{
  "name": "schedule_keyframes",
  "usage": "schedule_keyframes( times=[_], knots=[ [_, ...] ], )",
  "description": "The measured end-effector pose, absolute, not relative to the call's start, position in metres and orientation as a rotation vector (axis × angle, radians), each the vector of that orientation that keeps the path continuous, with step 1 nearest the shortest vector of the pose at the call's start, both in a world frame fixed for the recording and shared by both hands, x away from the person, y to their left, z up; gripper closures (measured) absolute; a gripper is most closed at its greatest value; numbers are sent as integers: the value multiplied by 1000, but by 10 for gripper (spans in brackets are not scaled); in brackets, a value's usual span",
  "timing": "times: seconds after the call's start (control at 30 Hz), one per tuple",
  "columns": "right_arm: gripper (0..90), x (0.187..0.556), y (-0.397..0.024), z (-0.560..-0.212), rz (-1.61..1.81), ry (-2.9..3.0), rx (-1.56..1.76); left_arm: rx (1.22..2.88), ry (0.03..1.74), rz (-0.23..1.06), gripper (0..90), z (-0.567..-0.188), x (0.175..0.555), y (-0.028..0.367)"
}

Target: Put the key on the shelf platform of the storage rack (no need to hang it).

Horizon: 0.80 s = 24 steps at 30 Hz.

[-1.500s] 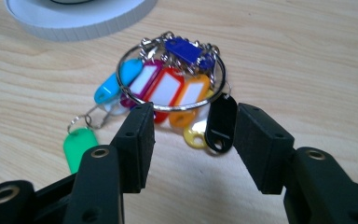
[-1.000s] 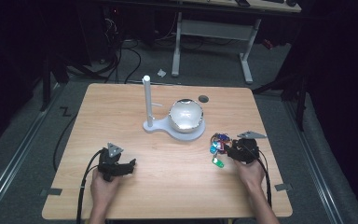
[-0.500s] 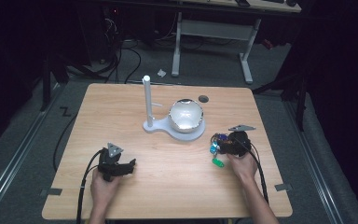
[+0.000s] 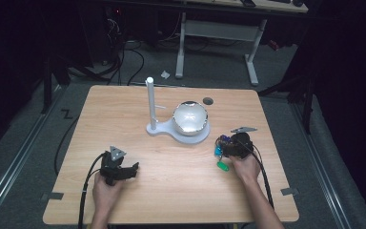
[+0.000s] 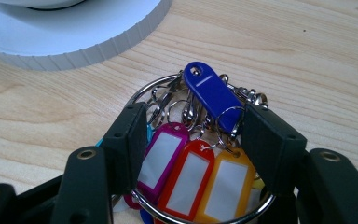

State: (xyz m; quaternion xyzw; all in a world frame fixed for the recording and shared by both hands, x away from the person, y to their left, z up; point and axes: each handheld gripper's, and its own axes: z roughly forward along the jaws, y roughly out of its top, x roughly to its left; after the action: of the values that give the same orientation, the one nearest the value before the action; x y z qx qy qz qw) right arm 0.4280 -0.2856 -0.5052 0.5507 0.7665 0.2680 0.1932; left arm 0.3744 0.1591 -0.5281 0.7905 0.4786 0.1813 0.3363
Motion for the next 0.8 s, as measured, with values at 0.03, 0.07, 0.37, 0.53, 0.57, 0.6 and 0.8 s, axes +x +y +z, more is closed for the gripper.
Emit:
schedule_keyframes(
  times=[0.03,0.07,0.37,0.53,0.57,0.6,0.8],
  knots=[
    [452,428,-286,-505,752,2150,1545,2061,1248,473,183,-528,374,159],
    [454,429,-284,-507,729,2155,1542,2061,1248,473,183,-528,374,159],
    [588,431,-286,-509,754,2184,1568,2062,1249,473,183,-528,374,159],
    [668,432,-286,-508,768,2190,1558,2062,1249,473,183,-528,374,159],
    [668,432,-286,-508,768,2190,1558,2062,1249,473,183,-528,374,159],
    [671,432,-286,-508,765,2191,1557,2062,1248,473,183,-528,374,159],
    [723,430,-286,-506,765,2199,1504,2061,1248,473,183,-528,374,159]
  ],
)
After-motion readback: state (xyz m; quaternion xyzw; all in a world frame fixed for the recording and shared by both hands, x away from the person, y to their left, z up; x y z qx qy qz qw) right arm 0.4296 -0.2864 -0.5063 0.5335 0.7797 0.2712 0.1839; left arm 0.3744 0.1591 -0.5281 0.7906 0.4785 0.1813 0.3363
